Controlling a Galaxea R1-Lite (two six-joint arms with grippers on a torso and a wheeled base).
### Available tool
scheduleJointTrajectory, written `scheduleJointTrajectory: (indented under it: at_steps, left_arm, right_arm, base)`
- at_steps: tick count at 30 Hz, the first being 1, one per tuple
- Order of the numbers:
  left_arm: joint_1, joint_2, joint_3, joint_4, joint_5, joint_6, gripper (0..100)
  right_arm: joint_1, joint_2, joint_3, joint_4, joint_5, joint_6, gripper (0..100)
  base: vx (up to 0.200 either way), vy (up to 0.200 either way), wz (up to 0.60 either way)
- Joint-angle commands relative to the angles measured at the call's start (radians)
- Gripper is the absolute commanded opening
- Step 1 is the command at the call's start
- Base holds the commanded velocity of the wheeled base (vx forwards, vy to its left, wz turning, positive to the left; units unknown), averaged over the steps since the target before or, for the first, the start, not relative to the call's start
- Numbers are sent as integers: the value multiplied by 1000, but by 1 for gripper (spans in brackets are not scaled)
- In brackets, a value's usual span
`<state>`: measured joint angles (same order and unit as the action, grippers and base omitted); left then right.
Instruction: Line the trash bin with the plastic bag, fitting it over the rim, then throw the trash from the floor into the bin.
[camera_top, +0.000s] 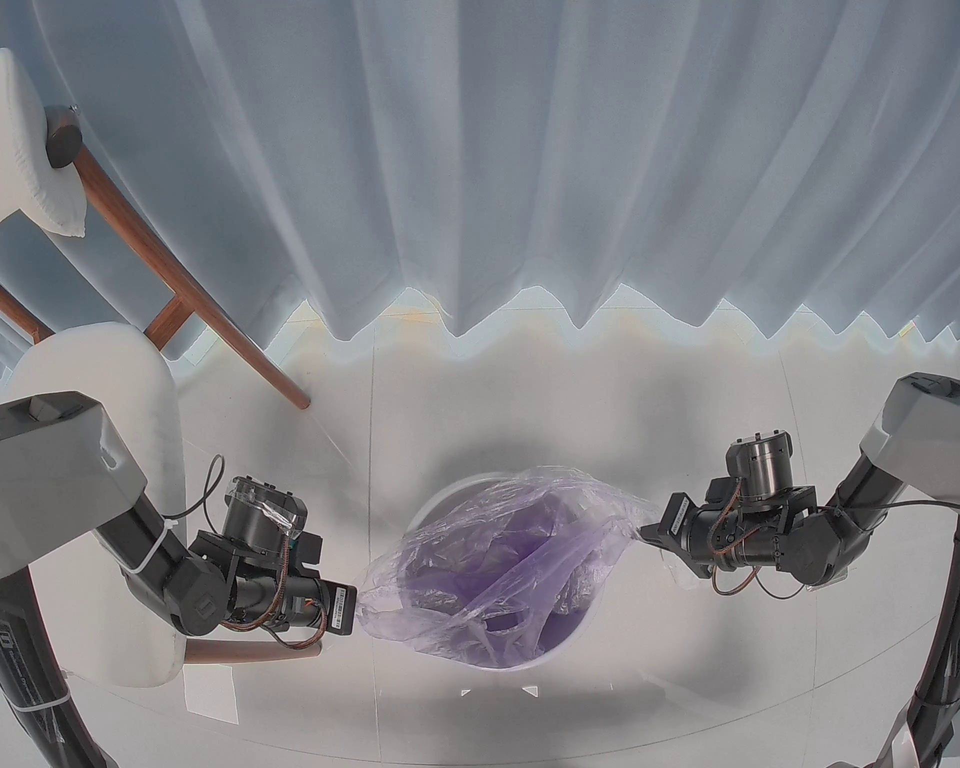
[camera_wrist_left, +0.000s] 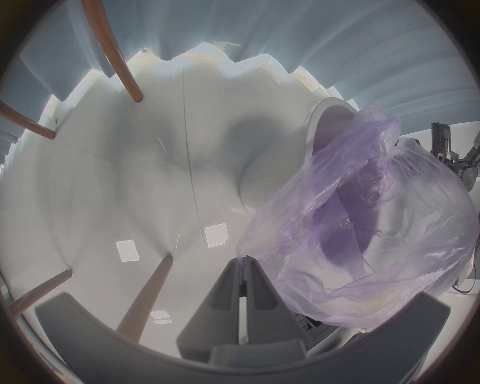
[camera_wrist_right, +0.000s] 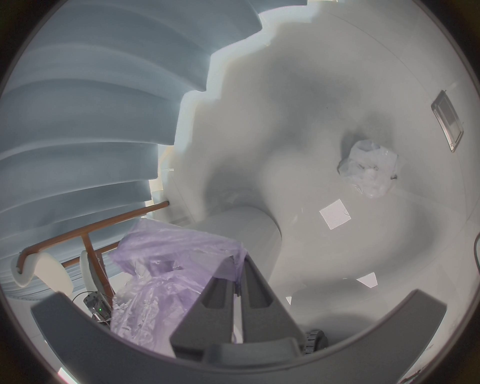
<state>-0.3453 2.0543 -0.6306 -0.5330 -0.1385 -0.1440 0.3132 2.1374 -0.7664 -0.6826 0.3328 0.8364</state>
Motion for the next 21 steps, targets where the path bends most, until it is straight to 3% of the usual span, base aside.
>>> scheduleJointTrajectory:
  at_steps: [1,7,16,21]
  left_arm:
    - [-6,-11,6,-10,-1,-2,0]
    - [11,-105,-1,-101,-1,-14,0]
    - [34,-68,-67,-185,36,-14,0]
    - [22,-68,-18,-269,31,-14,0]
  right_arm:
    - [1,-54,36,-22,5,0,0]
    - [0,-120,41,-124,3,10,0]
    - [-22,-64,-203,-6,-26,21,0]
    - [-16,-113,-152,-8,-29,38,0]
  base:
    - [0,0,0]
    - [0,0,0]
    - [0,0,0]
    - [0,0,0]
